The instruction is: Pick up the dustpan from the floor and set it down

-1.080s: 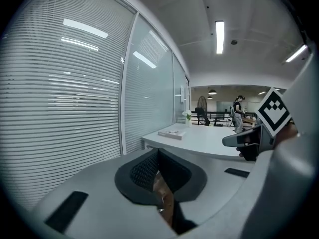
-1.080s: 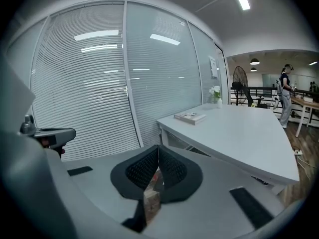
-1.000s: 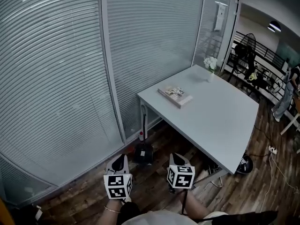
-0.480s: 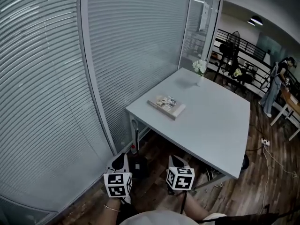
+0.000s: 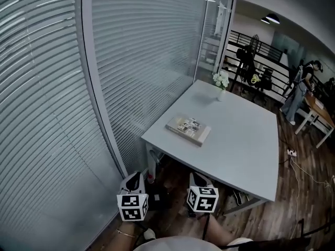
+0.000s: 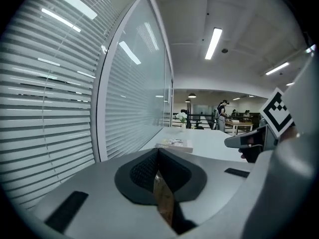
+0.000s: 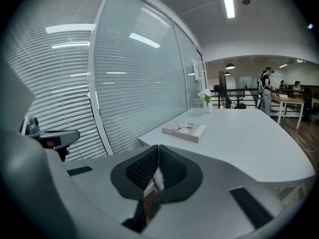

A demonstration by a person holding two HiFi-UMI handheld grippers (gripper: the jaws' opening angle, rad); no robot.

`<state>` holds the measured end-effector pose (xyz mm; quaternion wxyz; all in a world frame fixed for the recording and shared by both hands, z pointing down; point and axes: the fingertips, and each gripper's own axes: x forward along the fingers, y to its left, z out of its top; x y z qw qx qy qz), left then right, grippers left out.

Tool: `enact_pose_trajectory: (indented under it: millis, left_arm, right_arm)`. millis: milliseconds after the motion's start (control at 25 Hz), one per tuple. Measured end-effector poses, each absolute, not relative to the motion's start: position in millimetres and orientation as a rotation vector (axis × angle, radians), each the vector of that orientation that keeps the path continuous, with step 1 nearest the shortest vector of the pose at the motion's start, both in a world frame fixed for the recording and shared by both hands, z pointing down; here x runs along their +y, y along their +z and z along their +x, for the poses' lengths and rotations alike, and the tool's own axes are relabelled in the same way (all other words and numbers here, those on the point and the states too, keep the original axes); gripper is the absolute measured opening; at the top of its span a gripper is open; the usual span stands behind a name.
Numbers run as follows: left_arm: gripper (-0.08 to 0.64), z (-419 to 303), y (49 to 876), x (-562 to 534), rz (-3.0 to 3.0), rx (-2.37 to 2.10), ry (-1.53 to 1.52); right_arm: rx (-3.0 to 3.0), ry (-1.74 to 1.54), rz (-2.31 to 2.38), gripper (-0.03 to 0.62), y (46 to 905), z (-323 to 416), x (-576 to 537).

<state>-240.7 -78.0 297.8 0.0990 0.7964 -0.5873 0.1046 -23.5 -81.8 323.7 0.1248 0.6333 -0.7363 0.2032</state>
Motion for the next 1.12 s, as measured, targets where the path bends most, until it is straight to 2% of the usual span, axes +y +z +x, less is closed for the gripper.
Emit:
enact_pose_trajectory:
  millis: [320, 680, 1120]
  left_arm:
    - [0.018, -261, 318, -112, 2.317, -1.684, 0.359]
    - [0.018, -248, 350, -120, 2.273, -1.644, 0.358]
    - [0.018, -242, 435, -124, 2.227, -1.612, 0.415]
  right_arm:
    - [-2.095, 0.613, 1.818, 0.032, 337, -44, -112]
    - [-2.089, 0.660, 1.738, 0.032, 378, -45, -123]
    - [-2.055, 0.756, 1.690, 0.032, 449, -50, -123]
